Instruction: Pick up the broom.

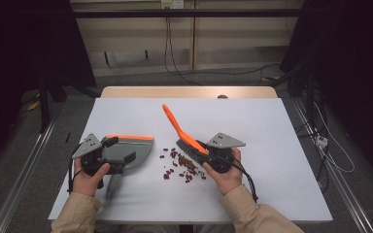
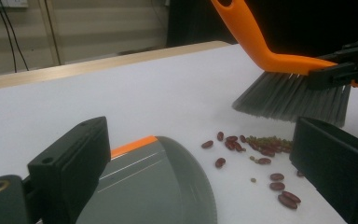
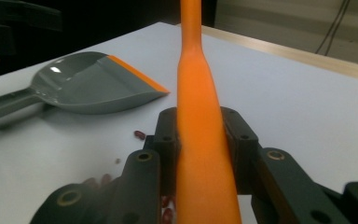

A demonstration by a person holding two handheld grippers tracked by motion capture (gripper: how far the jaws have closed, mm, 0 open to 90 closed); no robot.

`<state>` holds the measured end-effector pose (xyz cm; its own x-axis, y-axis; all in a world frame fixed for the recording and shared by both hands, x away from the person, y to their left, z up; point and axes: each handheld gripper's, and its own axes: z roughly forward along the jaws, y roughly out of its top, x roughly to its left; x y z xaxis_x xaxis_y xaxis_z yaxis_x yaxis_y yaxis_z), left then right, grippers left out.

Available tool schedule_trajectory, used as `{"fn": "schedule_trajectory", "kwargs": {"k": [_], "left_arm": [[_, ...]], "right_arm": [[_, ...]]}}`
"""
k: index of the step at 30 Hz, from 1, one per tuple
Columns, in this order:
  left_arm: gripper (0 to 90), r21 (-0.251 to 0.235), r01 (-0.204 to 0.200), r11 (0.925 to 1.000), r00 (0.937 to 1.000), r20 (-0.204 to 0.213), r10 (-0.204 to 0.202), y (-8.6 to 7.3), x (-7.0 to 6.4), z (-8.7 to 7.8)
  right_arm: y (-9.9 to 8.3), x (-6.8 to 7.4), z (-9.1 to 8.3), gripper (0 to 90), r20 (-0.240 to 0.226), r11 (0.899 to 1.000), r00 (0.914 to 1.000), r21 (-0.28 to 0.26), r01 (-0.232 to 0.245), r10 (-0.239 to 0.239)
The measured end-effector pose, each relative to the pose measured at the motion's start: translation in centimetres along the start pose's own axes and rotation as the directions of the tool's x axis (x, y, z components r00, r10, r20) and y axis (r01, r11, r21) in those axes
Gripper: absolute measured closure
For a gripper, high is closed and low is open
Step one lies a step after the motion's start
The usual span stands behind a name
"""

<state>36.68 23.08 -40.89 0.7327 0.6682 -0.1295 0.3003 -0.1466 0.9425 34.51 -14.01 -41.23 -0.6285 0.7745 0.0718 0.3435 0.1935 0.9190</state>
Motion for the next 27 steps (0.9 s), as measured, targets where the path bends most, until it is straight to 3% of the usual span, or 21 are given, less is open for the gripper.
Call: {"fn": "schedule_trajectory", "kwargs": {"k": [9, 19, 27], "left_arm": [[5.2, -0.003, 0.005, 1.0000, 1.0000, 0.003, -0.005, -0.1, 0.1, -0.2], [5.2, 0.005, 0.002, 1.0000, 1.0000, 0.001, -0.002, -0.1, 0.1, -0.1], [5.2, 0.004, 0.005, 1.0000, 1.0000, -0.003, -0.005, -0.2, 0.2, -0.2]], "right_arm": [[-0.1, 1.5, 0.5, 70.9, -0.096, 0.999, 0.9948, 0.002, -0.033, 0.033], [-0.6, 3.0, 0.9, 70.9, -0.237, 0.997, 0.9691, 0.036, -0.063, 0.070], [-1.4, 3.1, 1.4, 71.0, -0.275, 0.994, 0.9563, 0.068, -0.083, 0.098]]}}
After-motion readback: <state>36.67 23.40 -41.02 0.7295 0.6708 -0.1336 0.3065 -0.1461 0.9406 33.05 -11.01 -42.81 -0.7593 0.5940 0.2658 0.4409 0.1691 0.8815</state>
